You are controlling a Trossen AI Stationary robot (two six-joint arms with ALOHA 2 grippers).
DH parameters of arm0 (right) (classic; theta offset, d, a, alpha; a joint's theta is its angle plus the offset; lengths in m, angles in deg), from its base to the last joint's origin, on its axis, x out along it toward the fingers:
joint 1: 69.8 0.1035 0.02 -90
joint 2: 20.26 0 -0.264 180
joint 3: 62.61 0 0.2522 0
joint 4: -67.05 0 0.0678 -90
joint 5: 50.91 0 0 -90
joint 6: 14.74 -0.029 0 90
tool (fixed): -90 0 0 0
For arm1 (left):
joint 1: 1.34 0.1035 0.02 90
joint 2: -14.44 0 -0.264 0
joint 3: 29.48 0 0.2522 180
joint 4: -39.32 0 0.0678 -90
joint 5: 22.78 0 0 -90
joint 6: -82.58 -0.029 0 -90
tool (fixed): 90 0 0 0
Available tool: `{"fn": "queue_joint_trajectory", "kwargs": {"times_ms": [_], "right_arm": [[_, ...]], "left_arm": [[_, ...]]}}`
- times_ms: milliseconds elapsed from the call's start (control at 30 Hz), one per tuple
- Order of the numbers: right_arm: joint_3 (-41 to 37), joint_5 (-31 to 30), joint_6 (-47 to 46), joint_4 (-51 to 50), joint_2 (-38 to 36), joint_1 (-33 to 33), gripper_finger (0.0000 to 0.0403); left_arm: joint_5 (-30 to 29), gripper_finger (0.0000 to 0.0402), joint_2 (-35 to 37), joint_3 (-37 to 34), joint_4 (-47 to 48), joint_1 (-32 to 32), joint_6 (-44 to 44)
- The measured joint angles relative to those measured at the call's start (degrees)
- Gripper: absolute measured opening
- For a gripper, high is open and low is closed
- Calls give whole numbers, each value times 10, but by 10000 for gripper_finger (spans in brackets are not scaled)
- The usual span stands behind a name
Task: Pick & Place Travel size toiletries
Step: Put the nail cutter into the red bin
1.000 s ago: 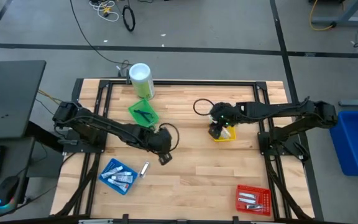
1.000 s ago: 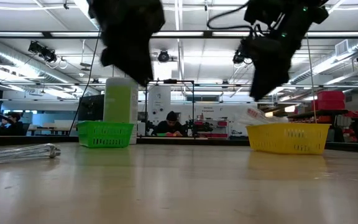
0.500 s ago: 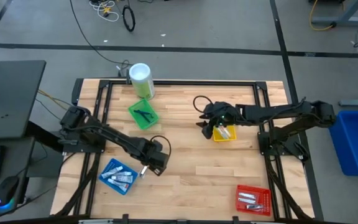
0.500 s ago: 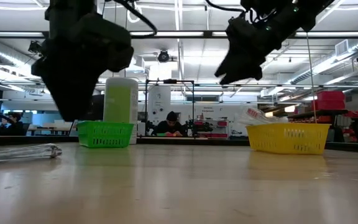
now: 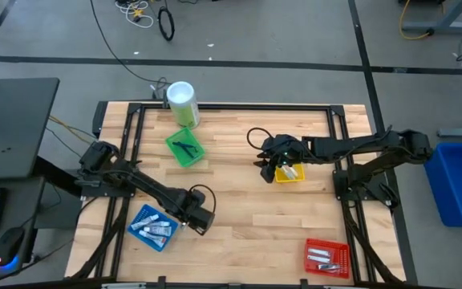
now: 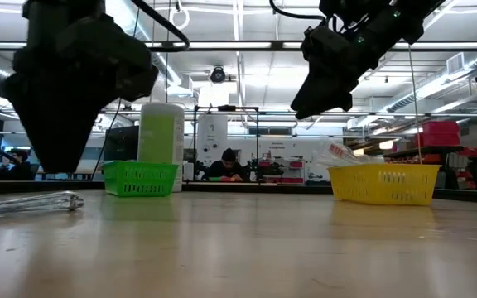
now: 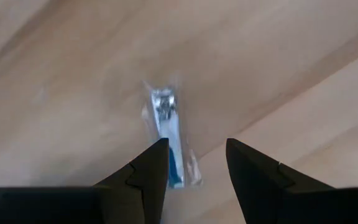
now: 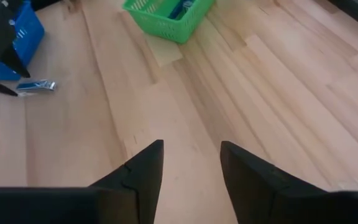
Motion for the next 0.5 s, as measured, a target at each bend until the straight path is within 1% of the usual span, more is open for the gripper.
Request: {"fn": "queue_joint_trajectory", "kwargs": {"times_ms": [233, 333, 433, 500], "right_arm": [[0, 0, -1, -4, 0, 8, 157], [0, 0, -15, -6, 0, 10, 156], [0, 0, -16, -7, 0, 10, 158], [0, 0, -16, -8, 0, 10, 161]], "left_arm": [[-4, 169, -22, 0, -10, -7, 7], [-2, 169, -35, 0, -1, -5, -6], [-3, 169, -44, 0, 31, -2, -7], [-5, 169, -47, -5, 29, -1, -7]]}}
